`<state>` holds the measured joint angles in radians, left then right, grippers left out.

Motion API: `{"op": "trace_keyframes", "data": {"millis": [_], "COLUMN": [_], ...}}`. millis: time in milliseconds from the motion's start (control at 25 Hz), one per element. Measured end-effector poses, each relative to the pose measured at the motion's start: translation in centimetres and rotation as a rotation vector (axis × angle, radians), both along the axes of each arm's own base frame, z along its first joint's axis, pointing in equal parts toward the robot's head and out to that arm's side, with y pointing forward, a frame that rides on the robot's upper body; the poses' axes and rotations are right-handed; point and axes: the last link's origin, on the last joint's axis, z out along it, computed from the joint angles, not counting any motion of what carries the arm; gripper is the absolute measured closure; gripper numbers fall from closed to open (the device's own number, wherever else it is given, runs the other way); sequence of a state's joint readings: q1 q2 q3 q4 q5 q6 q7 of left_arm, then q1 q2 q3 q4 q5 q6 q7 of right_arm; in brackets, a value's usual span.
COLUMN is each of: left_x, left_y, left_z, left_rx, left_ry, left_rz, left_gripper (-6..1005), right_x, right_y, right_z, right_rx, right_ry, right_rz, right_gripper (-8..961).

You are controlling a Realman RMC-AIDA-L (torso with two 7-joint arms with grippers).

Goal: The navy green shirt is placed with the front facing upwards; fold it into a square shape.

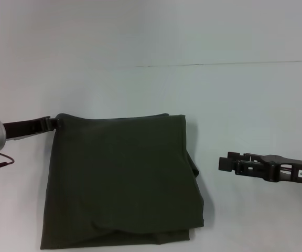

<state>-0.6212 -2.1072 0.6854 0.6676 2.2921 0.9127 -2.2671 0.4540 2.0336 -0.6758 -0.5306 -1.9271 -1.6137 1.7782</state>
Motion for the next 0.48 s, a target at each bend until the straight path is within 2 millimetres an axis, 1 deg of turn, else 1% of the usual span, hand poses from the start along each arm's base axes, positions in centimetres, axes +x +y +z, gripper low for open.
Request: {"op": "trace_keyframes", "data": {"millis": [80, 200, 280, 400, 440, 480], "left_x": [0.0, 0.3, 0.8, 2.2, 3.0, 3.1], "left_y": [-0.4, -1.1, -1.7, -3.2, -4.5, -4.8], "left_z": [0.6, 1.9, 3.0, 4.2, 4.9, 4.9], "left_rx": [0.006, 0.035, 0.063, 0.082, 0.090, 0.092], "left_ry": [-0.015, -0.043, -0.073, -0.076, -0.068, -0.070], "left_rz": [-0.027, -0.111, -0.206, -0.421, -0.553, -0.571], "left_gripper": [848, 733, 656, 520, 475, 430], "right_x": [0.0, -0.2, -0.4, -0.9, -1.2, -1.4], "right_y": [0.0, 0.2, 0.4, 0.8, 1.0, 1.1], "right_z": [0.1, 0.2, 0.4, 0.7, 0.8, 0.9], "right_rx": [0.009, 0.043, 0.094, 0.181, 0.206, 0.229], "right_ry": [-0.007, -0.026, -0.048, -0.070, -0.075, -0.081], "right_rz": [0.015, 0.068, 0.141, 0.249, 0.282, 0.312], "right_gripper": [57, 57, 57, 57, 57, 57]}}
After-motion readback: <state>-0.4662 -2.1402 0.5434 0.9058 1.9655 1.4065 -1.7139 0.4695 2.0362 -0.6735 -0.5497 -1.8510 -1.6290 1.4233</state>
